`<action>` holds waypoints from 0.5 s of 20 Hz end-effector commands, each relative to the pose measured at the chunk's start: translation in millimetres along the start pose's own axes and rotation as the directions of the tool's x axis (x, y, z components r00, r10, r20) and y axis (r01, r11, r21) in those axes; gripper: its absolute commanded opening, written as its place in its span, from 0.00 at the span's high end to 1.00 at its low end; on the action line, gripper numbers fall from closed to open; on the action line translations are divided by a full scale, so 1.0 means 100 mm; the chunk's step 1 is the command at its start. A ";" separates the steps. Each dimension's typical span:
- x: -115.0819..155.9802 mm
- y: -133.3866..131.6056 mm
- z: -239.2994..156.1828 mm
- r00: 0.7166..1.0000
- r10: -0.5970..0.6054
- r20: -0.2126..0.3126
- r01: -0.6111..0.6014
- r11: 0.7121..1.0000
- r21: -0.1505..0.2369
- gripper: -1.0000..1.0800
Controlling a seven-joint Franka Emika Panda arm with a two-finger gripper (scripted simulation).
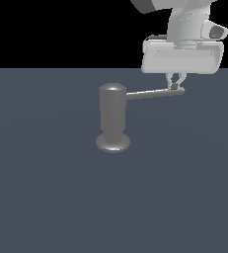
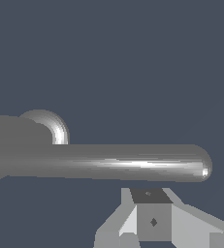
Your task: Turn on the faucet by rotating a designated handle.
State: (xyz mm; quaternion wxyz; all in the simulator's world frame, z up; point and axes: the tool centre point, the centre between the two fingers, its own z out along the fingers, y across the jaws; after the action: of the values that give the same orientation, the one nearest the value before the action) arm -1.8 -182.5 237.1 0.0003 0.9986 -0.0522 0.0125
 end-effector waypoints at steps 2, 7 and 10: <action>0.13 -0.05 0.04 1.000 -0.005 0.002 0.005 1.000 0.001 1.00; 0.28 -0.05 0.06 1.000 -0.001 0.005 0.001 1.000 0.000 1.00; 0.36 -0.05 0.07 1.000 0.001 0.006 -0.001 1.000 0.000 1.00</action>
State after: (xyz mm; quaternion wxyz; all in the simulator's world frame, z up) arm 28.0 -185.1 237.0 0.0009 0.9984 -0.0551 0.0115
